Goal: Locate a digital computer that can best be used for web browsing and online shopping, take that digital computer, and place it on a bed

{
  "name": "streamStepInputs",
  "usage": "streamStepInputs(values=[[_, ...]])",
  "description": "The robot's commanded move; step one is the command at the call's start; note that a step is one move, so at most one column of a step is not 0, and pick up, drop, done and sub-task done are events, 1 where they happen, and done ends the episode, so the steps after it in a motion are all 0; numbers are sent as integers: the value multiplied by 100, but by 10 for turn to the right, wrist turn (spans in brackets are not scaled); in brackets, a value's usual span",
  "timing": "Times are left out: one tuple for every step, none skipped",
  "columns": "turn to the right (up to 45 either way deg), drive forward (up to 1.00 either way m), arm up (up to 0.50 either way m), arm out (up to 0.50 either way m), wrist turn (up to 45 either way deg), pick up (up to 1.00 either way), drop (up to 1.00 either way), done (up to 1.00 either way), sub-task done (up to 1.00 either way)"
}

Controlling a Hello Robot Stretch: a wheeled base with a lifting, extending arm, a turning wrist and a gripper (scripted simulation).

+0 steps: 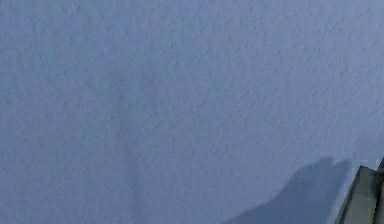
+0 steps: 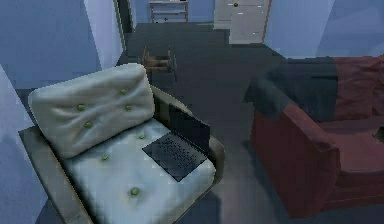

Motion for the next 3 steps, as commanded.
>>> streamStepInputs(values=[[0,0,50,0,0,0,0,0,0],[0,0,4,0,0,0,0,0,0],[0,0,0,46,0,0,0,0,0]])
